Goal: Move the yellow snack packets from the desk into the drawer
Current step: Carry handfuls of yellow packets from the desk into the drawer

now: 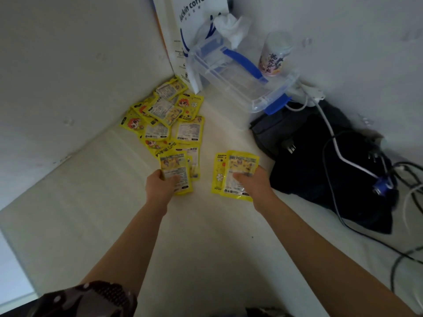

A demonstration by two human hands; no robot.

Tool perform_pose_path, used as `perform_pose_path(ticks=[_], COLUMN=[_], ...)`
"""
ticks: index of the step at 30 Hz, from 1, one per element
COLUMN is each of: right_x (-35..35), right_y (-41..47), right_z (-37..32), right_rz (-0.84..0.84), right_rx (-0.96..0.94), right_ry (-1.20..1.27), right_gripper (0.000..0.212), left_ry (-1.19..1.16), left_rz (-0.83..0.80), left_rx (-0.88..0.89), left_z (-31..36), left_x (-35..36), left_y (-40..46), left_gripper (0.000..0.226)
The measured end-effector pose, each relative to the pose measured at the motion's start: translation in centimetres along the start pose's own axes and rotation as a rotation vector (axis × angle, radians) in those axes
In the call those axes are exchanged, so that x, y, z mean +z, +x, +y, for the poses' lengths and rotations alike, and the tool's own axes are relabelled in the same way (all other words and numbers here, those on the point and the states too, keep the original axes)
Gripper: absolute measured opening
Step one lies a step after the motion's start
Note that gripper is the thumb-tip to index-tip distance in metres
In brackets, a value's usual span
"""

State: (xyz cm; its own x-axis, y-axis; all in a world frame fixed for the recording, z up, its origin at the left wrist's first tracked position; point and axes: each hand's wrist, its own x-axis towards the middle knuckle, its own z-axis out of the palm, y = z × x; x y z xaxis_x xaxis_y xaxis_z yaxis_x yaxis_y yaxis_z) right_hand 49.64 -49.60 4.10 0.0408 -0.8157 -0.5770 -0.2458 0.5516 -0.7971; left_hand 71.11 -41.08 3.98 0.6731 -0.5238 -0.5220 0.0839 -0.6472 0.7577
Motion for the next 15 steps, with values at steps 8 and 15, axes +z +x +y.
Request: perform_pose_path(ticks=[8,15], right_x=[-1.7,-2.1], right_y=[-7.7,-15.5], right_z=[4.2,10.3], right_rz=[0.047,0.202], right_rx=[-0.002,0.055], right_ry=[0.076,0.137], right_gripper=[0.024,0.024], left_ry=[-0.145,-0.144], left_rz=[-0.138,-0.310], left_rx=[-0.022,-0.005], left_z=[-3.3,-8.0], left_x=[-1.9,-3.9], left_y=[-4.9,-9.3], left_gripper=[0.014,0.013])
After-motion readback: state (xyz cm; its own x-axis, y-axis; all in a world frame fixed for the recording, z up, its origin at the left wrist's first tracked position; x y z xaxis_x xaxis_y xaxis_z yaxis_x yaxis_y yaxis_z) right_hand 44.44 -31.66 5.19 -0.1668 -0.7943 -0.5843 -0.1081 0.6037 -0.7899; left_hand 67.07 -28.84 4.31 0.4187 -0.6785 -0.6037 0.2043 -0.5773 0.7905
